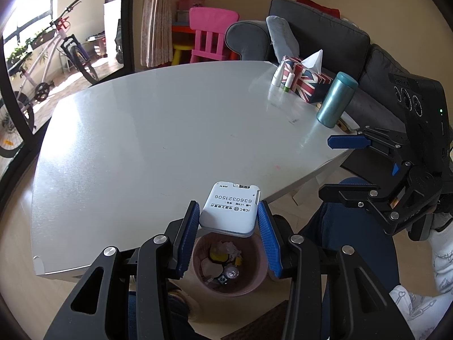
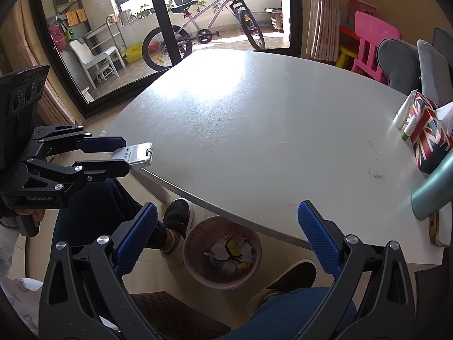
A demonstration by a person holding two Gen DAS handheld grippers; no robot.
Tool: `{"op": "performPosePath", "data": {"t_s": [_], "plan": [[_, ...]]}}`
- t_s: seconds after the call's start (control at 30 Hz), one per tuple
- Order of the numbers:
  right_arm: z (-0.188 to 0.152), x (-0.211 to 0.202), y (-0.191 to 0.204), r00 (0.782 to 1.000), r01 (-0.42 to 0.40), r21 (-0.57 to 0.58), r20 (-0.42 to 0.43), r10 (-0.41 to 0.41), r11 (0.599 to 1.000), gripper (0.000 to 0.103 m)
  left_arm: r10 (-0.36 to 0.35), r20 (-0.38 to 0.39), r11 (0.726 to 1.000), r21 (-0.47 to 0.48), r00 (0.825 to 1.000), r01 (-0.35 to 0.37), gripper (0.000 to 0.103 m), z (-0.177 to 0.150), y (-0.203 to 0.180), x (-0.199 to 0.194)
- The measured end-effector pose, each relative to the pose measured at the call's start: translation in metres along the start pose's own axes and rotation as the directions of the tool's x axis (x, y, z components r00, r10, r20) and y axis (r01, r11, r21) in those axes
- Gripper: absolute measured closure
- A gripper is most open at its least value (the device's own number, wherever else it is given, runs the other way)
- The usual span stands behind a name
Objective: Collect trash
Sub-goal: 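Lower the white device over the pink bin and open the left gripper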
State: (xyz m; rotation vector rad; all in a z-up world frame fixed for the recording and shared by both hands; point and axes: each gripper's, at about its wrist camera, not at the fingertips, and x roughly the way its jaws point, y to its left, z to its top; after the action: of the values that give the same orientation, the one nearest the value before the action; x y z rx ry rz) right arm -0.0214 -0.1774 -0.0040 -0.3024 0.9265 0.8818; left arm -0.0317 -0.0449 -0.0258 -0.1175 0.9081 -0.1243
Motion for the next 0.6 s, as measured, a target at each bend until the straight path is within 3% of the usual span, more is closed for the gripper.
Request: {"op": "performPosePath", "data": {"t_s": [0.6], "plan": [[-0.001, -0.01, -0.016, 0.999, 0.029, 0.031, 0.015, -0.03, 0.999, 0.005, -0.051, -0.054, 0.998, 0.035, 0.997, 0.053, 0.061, -0.011, -0.015, 0.01]]}}
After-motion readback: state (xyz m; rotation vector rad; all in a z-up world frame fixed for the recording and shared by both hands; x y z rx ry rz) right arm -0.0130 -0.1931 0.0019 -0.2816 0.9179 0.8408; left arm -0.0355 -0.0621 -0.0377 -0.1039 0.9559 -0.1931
